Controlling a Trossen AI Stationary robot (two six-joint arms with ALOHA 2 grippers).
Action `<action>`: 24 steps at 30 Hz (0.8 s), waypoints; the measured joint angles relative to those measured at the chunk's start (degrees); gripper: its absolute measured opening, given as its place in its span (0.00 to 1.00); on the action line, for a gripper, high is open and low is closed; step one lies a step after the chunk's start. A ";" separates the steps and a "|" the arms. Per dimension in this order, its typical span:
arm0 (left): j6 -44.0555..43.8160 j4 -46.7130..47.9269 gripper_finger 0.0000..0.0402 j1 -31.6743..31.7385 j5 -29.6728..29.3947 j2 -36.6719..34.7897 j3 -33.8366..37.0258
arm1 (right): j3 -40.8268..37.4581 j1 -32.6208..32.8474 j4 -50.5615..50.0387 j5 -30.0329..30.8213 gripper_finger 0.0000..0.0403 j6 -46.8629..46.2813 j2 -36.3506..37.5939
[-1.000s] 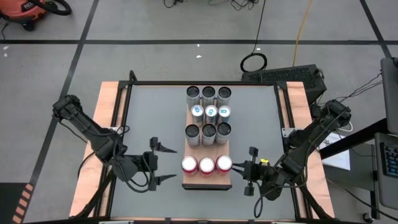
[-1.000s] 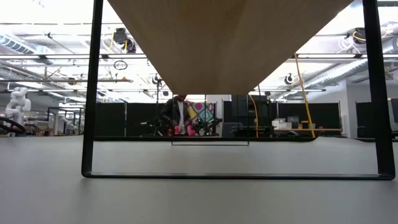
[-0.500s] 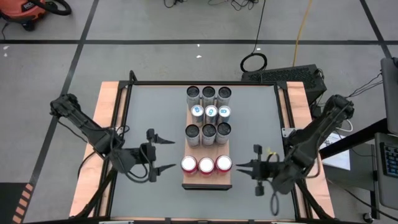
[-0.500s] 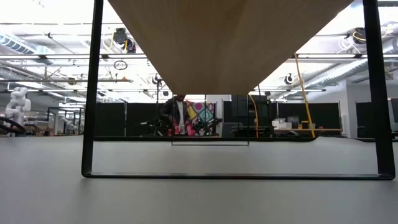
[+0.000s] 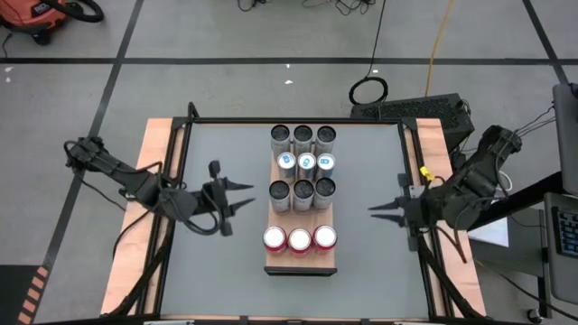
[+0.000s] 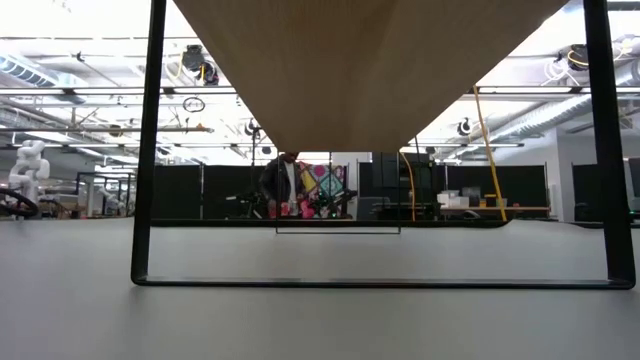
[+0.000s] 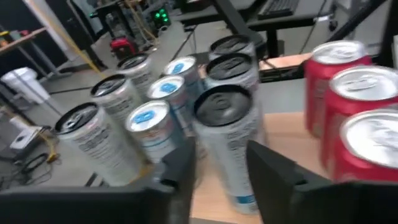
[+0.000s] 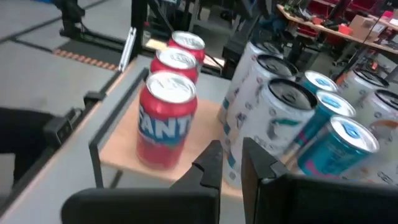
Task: Place canned beverage on shelf
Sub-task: Return to Home Position
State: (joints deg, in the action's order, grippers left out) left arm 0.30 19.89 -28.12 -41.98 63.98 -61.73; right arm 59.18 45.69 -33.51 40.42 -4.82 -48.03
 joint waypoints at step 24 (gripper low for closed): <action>1.98 -43.87 0.03 7.13 12.06 -5.64 36.93 | -32.90 0.00 30.92 -0.35 0.00 7.82 9.57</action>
State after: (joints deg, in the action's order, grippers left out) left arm 2.28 -23.98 -20.99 -29.92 58.34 -24.80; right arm 26.28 45.69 -2.58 40.07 3.01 -38.46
